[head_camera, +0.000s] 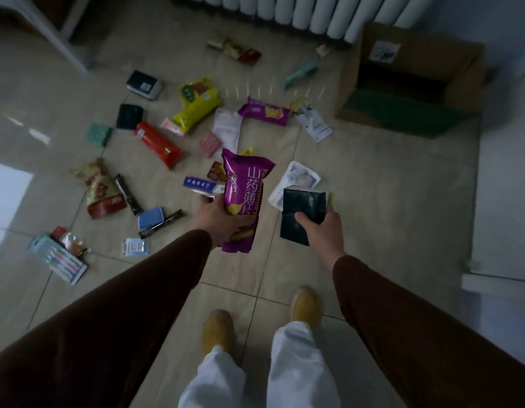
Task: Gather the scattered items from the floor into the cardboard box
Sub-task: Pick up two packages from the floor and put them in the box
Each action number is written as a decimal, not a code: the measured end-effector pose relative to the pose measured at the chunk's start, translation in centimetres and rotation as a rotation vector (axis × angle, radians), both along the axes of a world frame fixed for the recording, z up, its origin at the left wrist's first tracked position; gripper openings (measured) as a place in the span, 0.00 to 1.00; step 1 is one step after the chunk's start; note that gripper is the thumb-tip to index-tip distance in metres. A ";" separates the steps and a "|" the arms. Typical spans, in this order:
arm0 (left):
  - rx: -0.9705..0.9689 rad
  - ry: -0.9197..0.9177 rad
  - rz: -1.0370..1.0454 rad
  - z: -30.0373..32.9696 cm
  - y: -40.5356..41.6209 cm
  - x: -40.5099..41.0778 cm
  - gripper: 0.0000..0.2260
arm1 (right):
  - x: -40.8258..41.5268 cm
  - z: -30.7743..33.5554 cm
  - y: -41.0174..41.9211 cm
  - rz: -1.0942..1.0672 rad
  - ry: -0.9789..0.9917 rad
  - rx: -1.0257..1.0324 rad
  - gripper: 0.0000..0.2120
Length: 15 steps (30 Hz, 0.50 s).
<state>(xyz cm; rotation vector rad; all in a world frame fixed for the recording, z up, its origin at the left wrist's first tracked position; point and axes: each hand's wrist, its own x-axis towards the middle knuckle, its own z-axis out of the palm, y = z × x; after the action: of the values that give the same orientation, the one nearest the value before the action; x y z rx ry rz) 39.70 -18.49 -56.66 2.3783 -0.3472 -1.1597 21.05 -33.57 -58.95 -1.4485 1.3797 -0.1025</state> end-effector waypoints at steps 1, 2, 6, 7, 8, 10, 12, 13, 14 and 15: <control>-0.004 -0.014 -0.025 0.5 -1.7 -0.8 0.40 | -1.2 0.3 -1.5 -0.032 -0.019 0.003 0.31; -0.002 -0.021 -0.046 0.8 -3.4 -1.7 0.41 | -2.5 0.8 -2.9 -0.052 -0.030 0.008 0.31; 0.031 -0.045 -0.112 2.0 -10.2 -5.3 0.42 | -8.0 1.6 -9.4 -0.120 -0.037 0.025 0.33; 0.045 -0.054 -0.122 2.3 -12.0 -6.2 0.42 | -9.2 1.8 -11.1 -0.126 -0.035 0.021 0.33; 0.054 -0.057 -0.128 2.6 -13.8 -6.9 0.42 | -10.2 2.4 -12.8 -0.130 -0.035 0.020 0.33; 0.043 -0.044 -0.126 3.1 -17.6 -8.3 0.42 | -12.0 3.3 -16.2 -0.148 -0.047 0.017 0.32; 0.015 -0.018 -0.117 3.4 -21.0 -9.2 0.41 | -13.0 4.0 -19.6 -0.147 -0.067 0.019 0.26; 0.010 -0.007 -0.124 3.6 -22.6 -9.6 0.40 | -13.4 4.0 -21.3 -0.150 -0.070 0.012 0.25; 0.016 -0.003 -0.141 3.8 -24.2 -9.9 0.40 | -13.5 4.2 -22.8 -0.152 -0.056 0.009 0.25; 0.029 -0.004 -0.168 3.9 -25.6 -10.0 0.39 | -13.5 4.1 -24.2 -0.158 -0.048 0.002 0.27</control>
<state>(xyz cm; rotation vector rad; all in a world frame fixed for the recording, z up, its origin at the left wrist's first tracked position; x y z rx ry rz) 29.73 -44.14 -52.76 2.4152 -0.5443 -1.2416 7.51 -57.77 -54.83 -1.3256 1.4532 -0.2358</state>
